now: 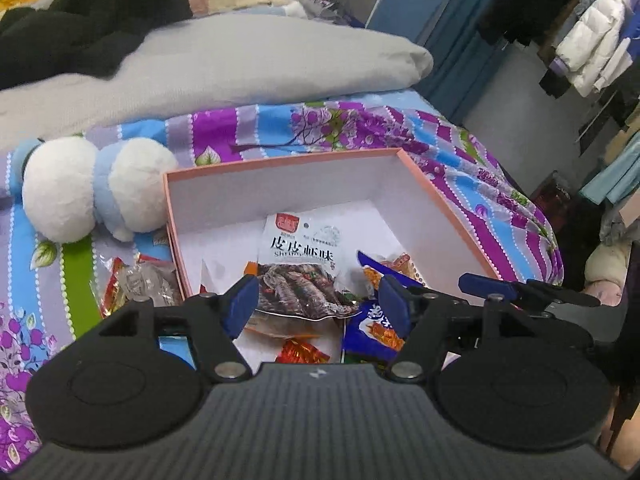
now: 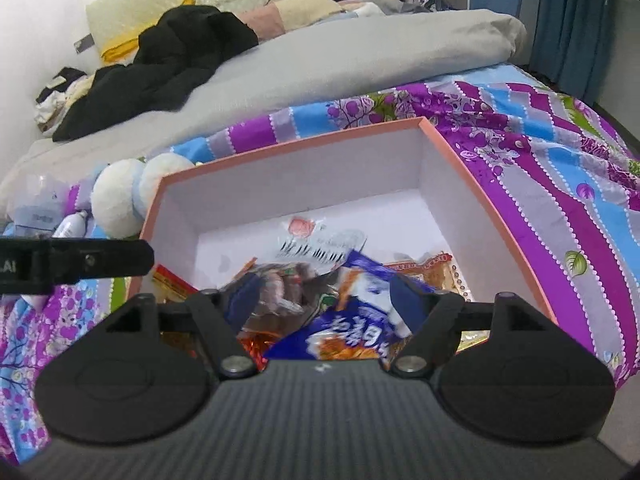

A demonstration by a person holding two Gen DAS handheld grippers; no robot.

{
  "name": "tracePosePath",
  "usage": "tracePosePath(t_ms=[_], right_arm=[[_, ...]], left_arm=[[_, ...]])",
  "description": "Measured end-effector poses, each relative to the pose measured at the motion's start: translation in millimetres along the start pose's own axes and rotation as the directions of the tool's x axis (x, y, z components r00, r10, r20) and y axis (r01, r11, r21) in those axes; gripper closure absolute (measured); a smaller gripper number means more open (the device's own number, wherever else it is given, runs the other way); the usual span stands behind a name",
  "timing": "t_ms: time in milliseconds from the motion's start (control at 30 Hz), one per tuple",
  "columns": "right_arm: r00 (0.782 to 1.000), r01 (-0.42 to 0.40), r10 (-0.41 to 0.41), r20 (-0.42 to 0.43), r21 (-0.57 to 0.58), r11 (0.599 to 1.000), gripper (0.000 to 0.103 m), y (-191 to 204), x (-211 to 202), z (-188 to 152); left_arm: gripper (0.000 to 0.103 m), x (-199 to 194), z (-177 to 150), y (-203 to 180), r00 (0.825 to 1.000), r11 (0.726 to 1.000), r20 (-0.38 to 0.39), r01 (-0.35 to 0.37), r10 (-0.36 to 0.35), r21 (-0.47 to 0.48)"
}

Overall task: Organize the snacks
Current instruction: 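Withdraw both open tools from the box and move toward the loose packets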

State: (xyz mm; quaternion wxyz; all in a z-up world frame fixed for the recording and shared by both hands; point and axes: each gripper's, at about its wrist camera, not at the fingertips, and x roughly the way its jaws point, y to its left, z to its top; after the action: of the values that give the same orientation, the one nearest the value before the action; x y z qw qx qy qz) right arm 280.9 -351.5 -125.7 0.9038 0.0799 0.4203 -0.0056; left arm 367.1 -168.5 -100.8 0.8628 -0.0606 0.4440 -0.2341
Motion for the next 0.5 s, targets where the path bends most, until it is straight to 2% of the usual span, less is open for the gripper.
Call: tracePosePath(t_ms=[167,500], right_arm=[[0.999,0.006,-0.004,0.041,-0.032,0.999,0.029,11,-11,-1],[0.984,-0.029,0.04,0.174,-0.065,0.997,0.029,40,-47,20]], left_arm=[[0.032,-27,-4,-5,0.997,0.998,0.075,-0.022,0.018,0.053],[0.032,-91,5,8,0.978,0.998,0.207,-0.035,0.023,0.056]])
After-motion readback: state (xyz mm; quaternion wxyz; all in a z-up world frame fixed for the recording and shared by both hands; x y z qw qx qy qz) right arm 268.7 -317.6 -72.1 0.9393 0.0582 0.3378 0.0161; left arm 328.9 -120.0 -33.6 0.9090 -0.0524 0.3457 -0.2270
